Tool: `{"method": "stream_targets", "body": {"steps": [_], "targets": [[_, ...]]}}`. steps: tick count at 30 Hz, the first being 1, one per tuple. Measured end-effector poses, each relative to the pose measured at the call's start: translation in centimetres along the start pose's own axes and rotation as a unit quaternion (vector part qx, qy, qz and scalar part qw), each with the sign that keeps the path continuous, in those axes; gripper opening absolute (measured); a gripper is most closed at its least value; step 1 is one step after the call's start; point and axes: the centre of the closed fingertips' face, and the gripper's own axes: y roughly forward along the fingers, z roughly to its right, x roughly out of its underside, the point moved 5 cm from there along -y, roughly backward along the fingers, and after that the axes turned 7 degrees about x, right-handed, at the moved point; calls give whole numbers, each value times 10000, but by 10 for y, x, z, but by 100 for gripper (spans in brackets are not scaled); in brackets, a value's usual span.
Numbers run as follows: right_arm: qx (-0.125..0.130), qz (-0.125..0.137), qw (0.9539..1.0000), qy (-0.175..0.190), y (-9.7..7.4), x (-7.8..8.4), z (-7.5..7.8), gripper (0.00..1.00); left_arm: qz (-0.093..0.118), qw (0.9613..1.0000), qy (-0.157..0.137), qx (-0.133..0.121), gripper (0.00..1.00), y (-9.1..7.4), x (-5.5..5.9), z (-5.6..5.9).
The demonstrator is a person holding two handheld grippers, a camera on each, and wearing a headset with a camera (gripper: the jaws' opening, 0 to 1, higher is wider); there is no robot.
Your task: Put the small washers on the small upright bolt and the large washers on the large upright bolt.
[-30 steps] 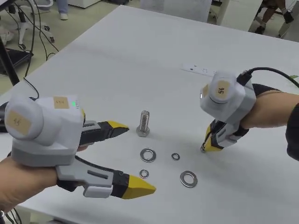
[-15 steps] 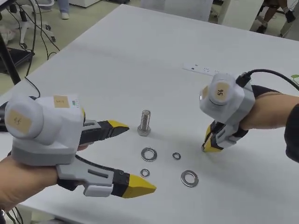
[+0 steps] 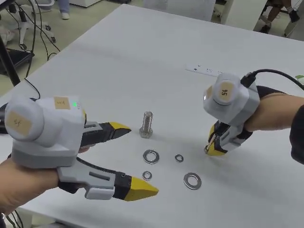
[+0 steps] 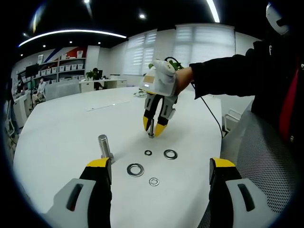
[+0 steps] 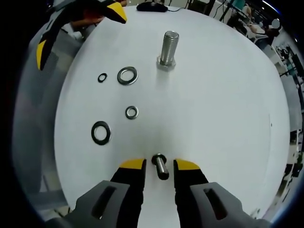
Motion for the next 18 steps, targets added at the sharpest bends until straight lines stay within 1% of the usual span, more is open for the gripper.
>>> {"method": "stream_targets", "body": {"steps": [6, 13, 18], "targets": [[-7, 109, 9999, 118, -4, -1, 1, 34, 7, 10000, 10, 8, 85, 1, -1, 0], [18, 185, 9997, 159, -5, -3, 3, 39, 20, 10000, 19, 10, 85, 1, -2, 0], [88, 247, 9996, 66, -15, -9, 3, 41, 23, 10000, 27, 17, 85, 1, -2, 0]]}}
